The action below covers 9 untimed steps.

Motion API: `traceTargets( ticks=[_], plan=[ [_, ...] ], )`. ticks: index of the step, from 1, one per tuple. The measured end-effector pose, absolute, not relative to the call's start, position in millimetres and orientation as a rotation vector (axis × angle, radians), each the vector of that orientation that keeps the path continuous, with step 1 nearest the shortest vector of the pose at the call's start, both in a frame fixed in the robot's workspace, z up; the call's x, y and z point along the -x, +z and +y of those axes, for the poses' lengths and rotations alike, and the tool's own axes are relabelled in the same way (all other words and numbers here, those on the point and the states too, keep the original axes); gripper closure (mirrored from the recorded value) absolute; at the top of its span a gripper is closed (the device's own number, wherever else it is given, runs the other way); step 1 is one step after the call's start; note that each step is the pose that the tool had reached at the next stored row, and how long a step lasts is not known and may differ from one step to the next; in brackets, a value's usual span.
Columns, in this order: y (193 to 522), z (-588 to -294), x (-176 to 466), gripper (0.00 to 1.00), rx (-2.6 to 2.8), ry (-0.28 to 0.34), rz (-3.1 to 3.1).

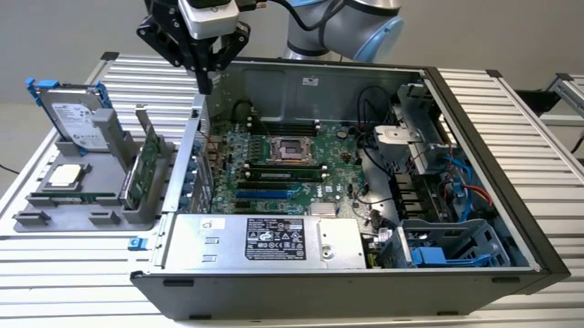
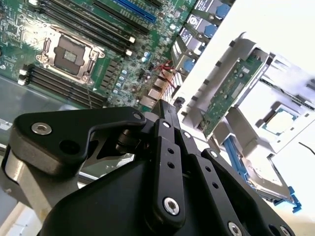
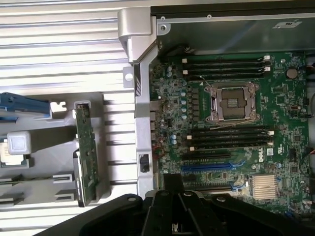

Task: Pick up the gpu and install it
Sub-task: 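Reach for the gpu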

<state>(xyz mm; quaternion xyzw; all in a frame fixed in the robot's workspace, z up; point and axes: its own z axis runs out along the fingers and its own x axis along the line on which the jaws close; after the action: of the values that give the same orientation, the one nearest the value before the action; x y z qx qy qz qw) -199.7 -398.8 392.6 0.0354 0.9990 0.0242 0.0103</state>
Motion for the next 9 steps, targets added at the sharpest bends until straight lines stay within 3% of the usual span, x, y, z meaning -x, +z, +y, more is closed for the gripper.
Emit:
traceTargets(
  ticks=[9],
  plan=[
    [392.7,-398.8,208.7,1.0,-0.11,0.076,3.118]
  ],
)
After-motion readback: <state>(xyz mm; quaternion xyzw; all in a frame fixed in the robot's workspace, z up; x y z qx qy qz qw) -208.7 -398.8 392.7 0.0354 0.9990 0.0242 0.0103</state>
